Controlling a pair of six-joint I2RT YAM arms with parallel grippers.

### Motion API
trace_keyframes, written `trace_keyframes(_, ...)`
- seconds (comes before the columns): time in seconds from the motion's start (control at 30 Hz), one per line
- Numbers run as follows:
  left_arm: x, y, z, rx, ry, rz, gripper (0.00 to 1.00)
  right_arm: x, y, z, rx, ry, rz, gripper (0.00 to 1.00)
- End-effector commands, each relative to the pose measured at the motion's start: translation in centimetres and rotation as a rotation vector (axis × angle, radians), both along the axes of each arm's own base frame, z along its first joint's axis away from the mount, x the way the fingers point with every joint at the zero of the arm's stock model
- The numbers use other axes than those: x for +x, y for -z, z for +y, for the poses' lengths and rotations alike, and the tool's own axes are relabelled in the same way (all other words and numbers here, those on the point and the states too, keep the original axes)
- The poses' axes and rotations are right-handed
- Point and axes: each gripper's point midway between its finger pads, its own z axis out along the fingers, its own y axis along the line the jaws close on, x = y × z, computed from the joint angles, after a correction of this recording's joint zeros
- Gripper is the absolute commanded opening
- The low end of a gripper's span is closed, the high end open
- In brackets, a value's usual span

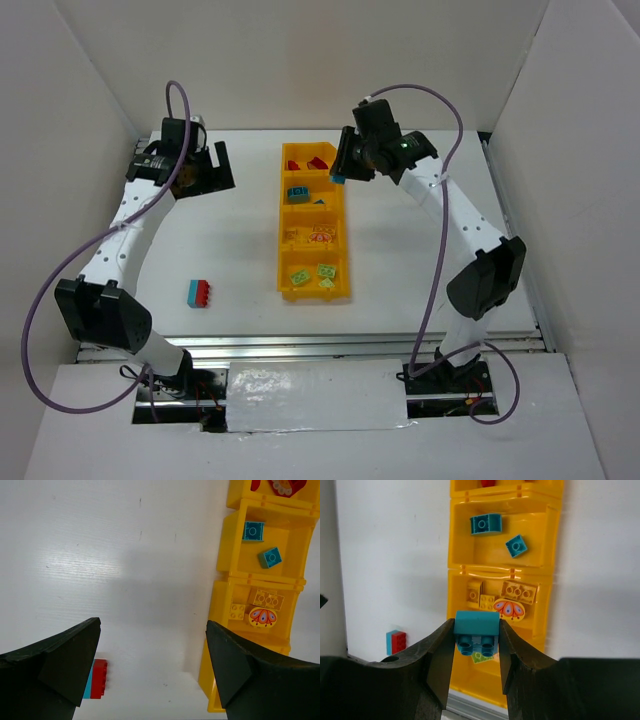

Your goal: Sort the legos into containers by color

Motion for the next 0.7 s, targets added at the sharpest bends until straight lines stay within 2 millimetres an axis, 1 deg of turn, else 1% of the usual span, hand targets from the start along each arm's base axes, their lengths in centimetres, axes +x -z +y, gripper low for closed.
trace_keyframes(0.0, 0.5, -1.1, 0.7, 0.006, -0.045, -0.038, 1.0, 2.9, -0.9, 0.8, 0.039, -0.006, -0.082, 0.0)
trace_keyframes(0.07, 0.3, -0.8, 0.7, 0.003, -0.054, -0.029, 1.0, 3.9, 0.6, 1.0, 0.024, 0.003, -0.076, 0.0)
trace_keyframes(0.1, 0.5, -0.8, 0.7, -0.002, -0.055, -0.038, 1.0, 4.7, 0.5, 1.6, 0.04, -0.005, -0.109, 0.0)
trace_keyframes(0.13, 0.4, -0.5, 0.5, -0.008, -0.051, -0.034, 1.0, 5.2, 1.7, 1.8, 0.033, -0.007, -0.101, 0.0)
trace_keyframes(0.2, 0.5, -0.2, 0.5, -0.01, -0.052, -0.026, 1.0, 6.7, 1.9, 2.1, 0.036, 0.026, -0.123, 0.0)
trace_keyframes(0.23, 0.6, 0.0, 0.5, -0.009, -0.05, -0.017, 1.0, 7.7, 3.7, 2.3, 0.02, 0.04, -0.105, 0.0)
trace_keyframes(0.27, 0.6, 0.6, 0.5, -0.004, -0.049, 0.005, 0.99, 8.6, 4.1, 2.3, 0.013, 0.061, -0.115, 0.0)
trace_keyframes(0.3, 0.6, 0.4, 0.5, -0.003, -0.048, 0.007, 1.0, 9.8, 5.3, 2.5, 0.006, 0.08, -0.106, 0.0)
trace_keyframes(0.37, 0.6, 0.9, 0.6, 0.009, -0.046, 0.028, 1.0, 11.1, 6.6, 2.5, 0.002, 0.104, -0.093, 0.0)
trace_keyframes(0.4, 0.5, 1.1, 0.7, 0.016, -0.048, 0.039, 1.0, 12.3, 7.9, 2.8, 0.009, 0.116, -0.071, 0.0)
trace_keyframes(0.47, 0.3, 1.5, 1.1, 0.033, -0.06, 0.051, 0.99, 13.2, 9.3, 2.7, 0.019, 0.123, -0.044, 0.01)
trace_keyframes(0.5, 0.1, 1.9, 1.2, 0.038, -0.065, 0.064, 1.0, 13.6, 10.3, 3.2, 0.031, 0.105, -0.026, 0.03)
trace_keyframes(0.53, 0.0, 2.0, 1.3, 0.042, -0.068, 0.068, 0.99, 13.7, 10.8, 3.4, 0.036, 0.094, -0.02, 0.07)
trace_keyframes(0.57, -0.2, 2.2, 1.4, 0.04, -0.075, 0.075, 1.0, 13.8, 11.0, 3.6, 0.037, 0.087, -0.019, 0.13)
trace_keyframes(0.6, -0.3, 2.7, 1.5, 0.042, -0.079, 0.09, 0.99, 14.1, 11.6, 3.6, 0.035, 0.09, -0.013, 0.18)
trace_keyframes(0.63, -0.6, 3.0, 1.7, 0.047, -0.087, 0.103, 1.0, 14.0, 11.8, 3.7, 0.043, 0.08, -0.005, 0.25)
trace_keyframes(0.67, -0.8, 3.3, 2.1, 0.055, -0.104, 0.115, 0.99, 14.0, 12.0, 3.8, 0.047, 0.072, 0.0, 0.42)
